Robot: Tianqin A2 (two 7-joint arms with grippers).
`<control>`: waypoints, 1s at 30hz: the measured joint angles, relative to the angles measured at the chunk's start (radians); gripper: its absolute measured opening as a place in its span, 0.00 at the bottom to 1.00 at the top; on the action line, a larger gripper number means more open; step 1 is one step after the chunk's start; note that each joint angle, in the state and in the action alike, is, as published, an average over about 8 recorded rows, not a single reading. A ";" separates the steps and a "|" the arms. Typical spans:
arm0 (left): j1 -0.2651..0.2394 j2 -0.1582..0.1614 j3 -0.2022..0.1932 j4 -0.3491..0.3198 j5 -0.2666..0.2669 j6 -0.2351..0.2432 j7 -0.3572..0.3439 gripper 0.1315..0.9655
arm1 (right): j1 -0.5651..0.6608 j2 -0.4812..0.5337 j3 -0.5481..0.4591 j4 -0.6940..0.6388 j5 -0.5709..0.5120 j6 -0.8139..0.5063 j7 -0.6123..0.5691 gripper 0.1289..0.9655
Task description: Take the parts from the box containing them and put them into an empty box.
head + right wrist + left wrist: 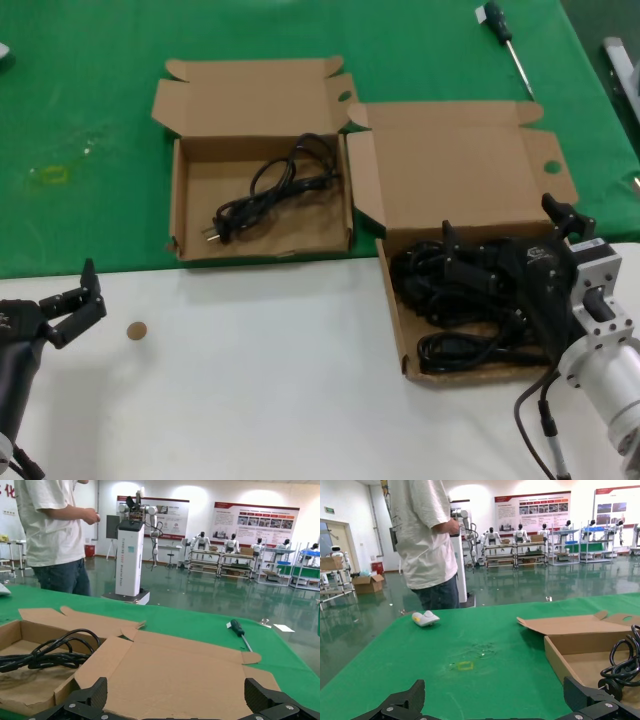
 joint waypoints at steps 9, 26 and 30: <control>0.000 0.000 0.000 0.000 0.000 0.000 0.000 1.00 | 0.000 0.000 0.000 0.000 0.000 0.000 0.000 1.00; 0.000 0.000 0.000 0.000 0.000 0.000 0.000 1.00 | 0.000 0.000 0.000 0.000 0.000 0.000 0.000 1.00; 0.000 0.000 0.000 0.000 0.000 0.000 0.000 1.00 | 0.000 0.000 0.000 0.000 0.000 0.000 0.000 1.00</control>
